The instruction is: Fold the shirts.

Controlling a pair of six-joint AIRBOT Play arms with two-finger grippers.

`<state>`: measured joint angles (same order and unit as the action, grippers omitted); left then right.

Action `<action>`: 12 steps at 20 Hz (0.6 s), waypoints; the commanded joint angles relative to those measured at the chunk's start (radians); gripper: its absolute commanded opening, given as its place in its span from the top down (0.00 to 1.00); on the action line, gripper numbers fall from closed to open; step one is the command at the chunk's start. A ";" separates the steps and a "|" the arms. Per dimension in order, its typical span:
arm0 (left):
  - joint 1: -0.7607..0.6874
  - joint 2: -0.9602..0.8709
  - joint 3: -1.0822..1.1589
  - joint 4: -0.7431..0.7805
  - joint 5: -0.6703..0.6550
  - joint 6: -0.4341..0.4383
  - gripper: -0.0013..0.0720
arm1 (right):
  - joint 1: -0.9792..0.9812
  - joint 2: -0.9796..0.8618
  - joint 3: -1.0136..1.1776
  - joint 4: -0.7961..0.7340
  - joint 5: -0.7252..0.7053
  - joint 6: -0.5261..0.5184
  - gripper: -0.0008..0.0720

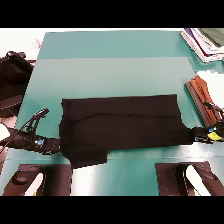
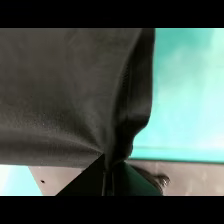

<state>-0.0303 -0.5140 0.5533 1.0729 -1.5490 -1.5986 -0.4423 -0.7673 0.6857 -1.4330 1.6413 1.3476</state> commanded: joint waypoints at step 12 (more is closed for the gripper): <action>0.000 -0.594 0.383 0.079 0.440 0.106 0.95 | 0.211 -0.497 0.476 0.057 -0.153 0.058 0.97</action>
<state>-0.0315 -0.9688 0.8593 1.1442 -1.1995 -1.5200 -0.2581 -1.1336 1.0374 -1.4197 1.5288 1.4014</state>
